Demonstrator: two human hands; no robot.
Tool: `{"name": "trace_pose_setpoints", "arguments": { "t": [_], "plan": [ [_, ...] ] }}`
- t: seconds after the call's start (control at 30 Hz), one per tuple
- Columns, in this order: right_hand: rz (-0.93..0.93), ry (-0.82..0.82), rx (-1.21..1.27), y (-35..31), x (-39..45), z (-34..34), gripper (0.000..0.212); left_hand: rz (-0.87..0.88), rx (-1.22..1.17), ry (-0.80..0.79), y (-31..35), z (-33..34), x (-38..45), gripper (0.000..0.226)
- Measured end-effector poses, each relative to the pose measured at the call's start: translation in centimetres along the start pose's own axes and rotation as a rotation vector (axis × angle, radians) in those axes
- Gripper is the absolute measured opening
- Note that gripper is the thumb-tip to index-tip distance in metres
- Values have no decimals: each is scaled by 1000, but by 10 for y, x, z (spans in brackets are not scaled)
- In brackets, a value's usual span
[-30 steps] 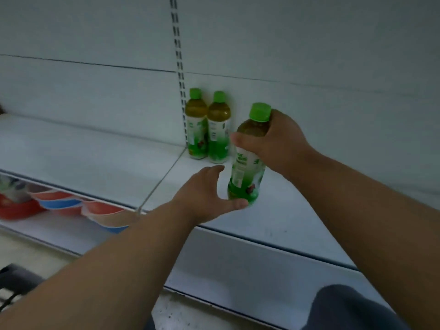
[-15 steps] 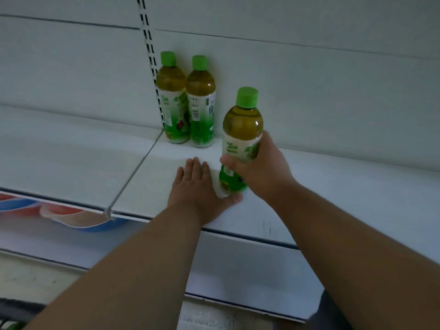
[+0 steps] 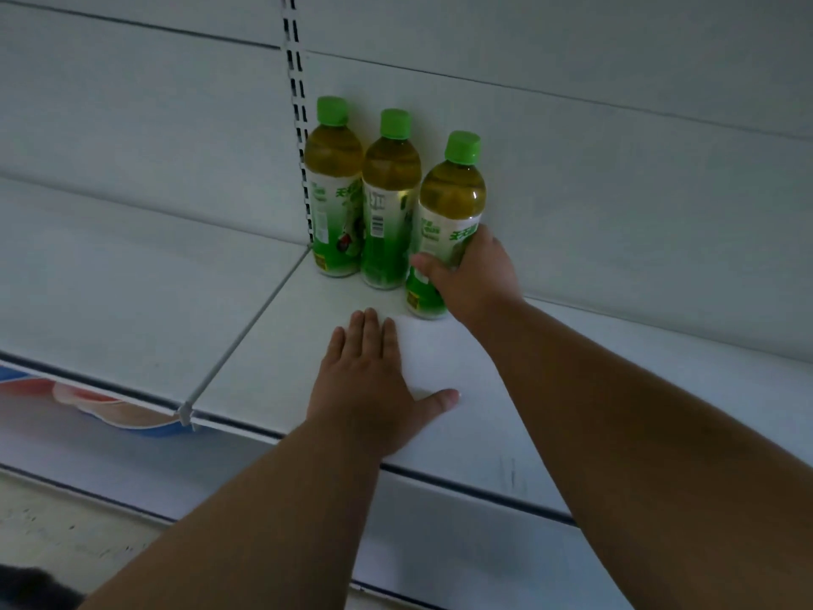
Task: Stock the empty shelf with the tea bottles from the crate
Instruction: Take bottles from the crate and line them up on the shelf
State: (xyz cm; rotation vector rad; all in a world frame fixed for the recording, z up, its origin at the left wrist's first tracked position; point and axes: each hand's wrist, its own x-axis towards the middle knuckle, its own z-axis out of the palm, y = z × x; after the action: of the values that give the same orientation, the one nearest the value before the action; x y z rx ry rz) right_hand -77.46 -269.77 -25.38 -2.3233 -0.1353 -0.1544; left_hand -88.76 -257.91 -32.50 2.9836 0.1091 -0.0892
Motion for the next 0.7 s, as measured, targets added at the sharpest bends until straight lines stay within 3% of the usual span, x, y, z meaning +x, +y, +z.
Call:
{"name": "trace_pose_setpoints", "arguments": {
  "t": [0.17,0.5,0.6,0.7],
  "plan": [
    [-8,41,-161,-3,30,9,83,-5,-4,21,3,1,-2,128],
    [63,19,-88,-3,7,2,80,-7,-35,5,-1,0,5,130],
    [-139,2,-215,1,-41,-12,68,24,-116,-31,-7,-8,1,119],
    [-371,-113,-352,-5,-85,-24,65,13,-226,81,-30,-20,-32,102]
  ]
}}
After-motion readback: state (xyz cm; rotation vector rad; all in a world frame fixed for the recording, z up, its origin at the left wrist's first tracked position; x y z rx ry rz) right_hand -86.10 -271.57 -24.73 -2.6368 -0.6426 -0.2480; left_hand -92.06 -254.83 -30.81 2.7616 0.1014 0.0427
